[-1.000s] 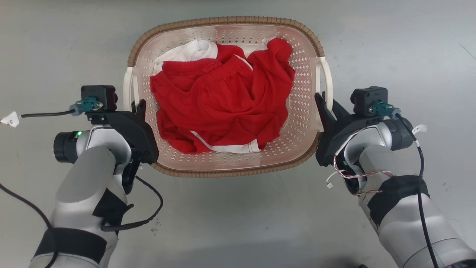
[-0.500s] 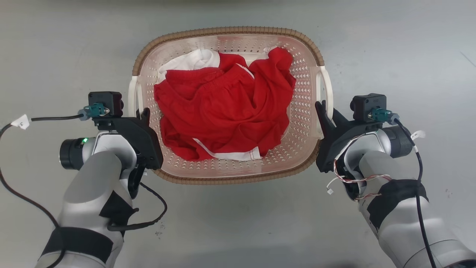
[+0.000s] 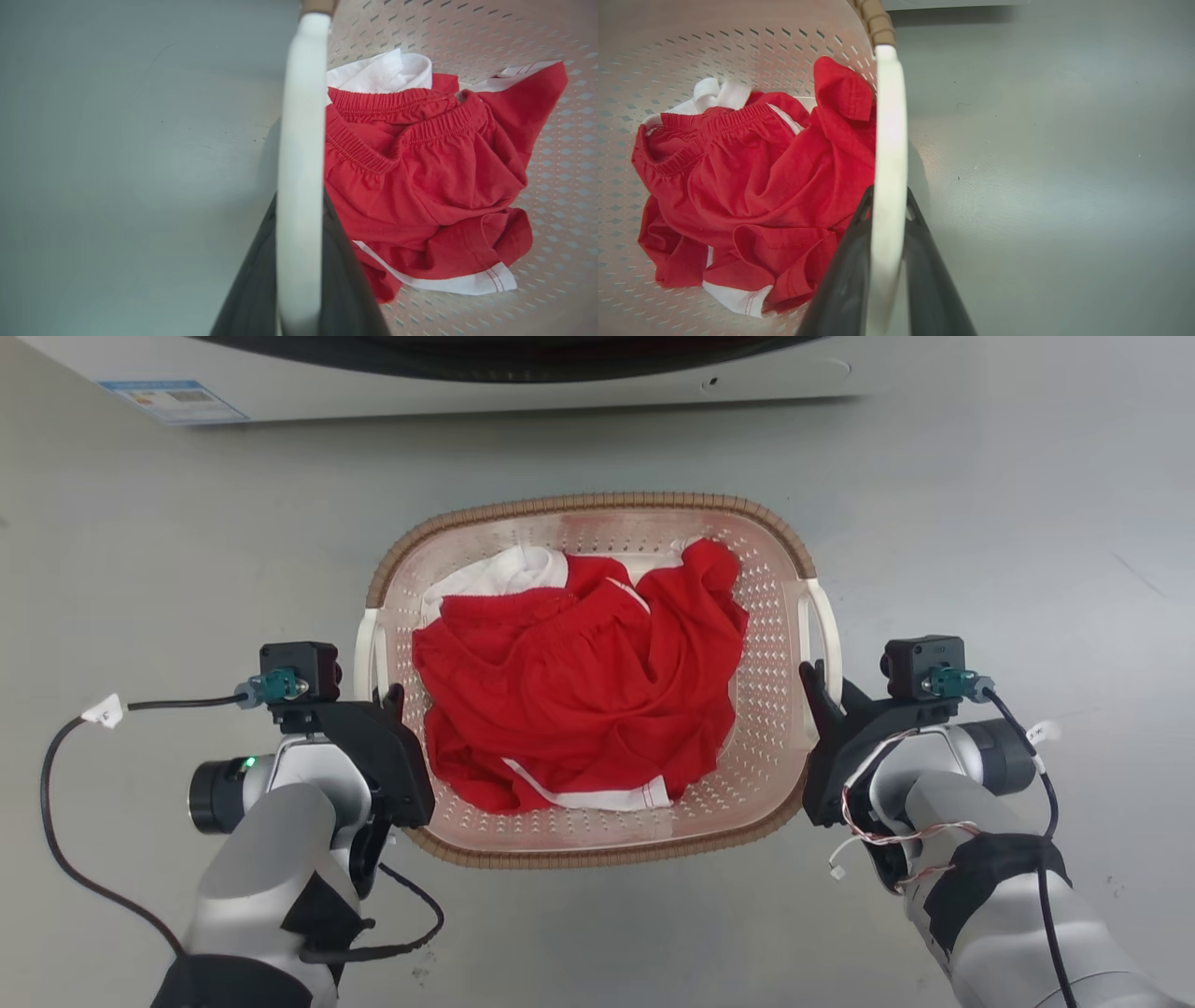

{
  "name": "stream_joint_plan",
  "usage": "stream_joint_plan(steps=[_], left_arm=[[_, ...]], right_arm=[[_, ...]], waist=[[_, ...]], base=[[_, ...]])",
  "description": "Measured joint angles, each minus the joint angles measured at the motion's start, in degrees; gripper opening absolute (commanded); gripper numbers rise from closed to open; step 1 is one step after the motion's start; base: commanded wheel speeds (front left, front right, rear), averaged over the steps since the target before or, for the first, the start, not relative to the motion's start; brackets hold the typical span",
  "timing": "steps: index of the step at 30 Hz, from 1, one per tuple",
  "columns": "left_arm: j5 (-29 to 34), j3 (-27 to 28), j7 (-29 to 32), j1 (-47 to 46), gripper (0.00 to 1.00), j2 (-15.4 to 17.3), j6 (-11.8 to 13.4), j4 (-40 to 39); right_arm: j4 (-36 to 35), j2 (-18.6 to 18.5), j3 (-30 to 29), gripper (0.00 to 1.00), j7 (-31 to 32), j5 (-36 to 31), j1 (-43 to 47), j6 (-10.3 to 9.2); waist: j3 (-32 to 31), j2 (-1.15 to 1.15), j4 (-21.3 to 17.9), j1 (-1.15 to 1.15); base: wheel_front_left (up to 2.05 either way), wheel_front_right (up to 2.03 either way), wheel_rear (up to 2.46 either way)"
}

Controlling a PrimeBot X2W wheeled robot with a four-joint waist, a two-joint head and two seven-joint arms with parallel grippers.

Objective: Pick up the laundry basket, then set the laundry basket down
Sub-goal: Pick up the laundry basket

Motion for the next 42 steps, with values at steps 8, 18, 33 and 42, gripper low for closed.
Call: stream_joint_plan(steps=[8, 18, 33, 42], left_arm=[[-1.4, 0.0, 0.6, 3.4, 0.00, -0.8, -0.5, 1.1], [-2.0, -0.5, 2.3, 8.0, 0.00, -1.2, -0.9, 1.9], [-4.3, -2.6, 6.3, 16.3, 0.00, -1.5, -1.0, 2.3], [-6.9, -4.5, 10.2, 20.3, 0.00, -1.5, -1.2, 2.3]], right_arm=[[2.7, 0.4, 0.0, 0.00, 0.3, 1.1, 3.0, 1.00], [4.4, 0.9, 0.0, 0.00, 3.0, 3.1, 7.2, 1.94], [5.4, 1.2, 0.8, 0.00, 9.4, 4.8, 14.6, 2.77], [5.6, 1.2, 1.5, 0.00, 13.5, 6.7, 18.4, 3.02]], waist=[[-5.8, 0.00, 0.4, -0.01], [-13.6, 0.00, 0.9, -0.01], [-25.2, -0.01, 1.8, -0.02], [-31.2, 0.00, 1.6, -0.01]], base=[[0.00, 0.00, 0.00], [0.00, 0.00, 0.00], [0.00, 0.00, 0.00], [0.00, 0.00, 0.00]])
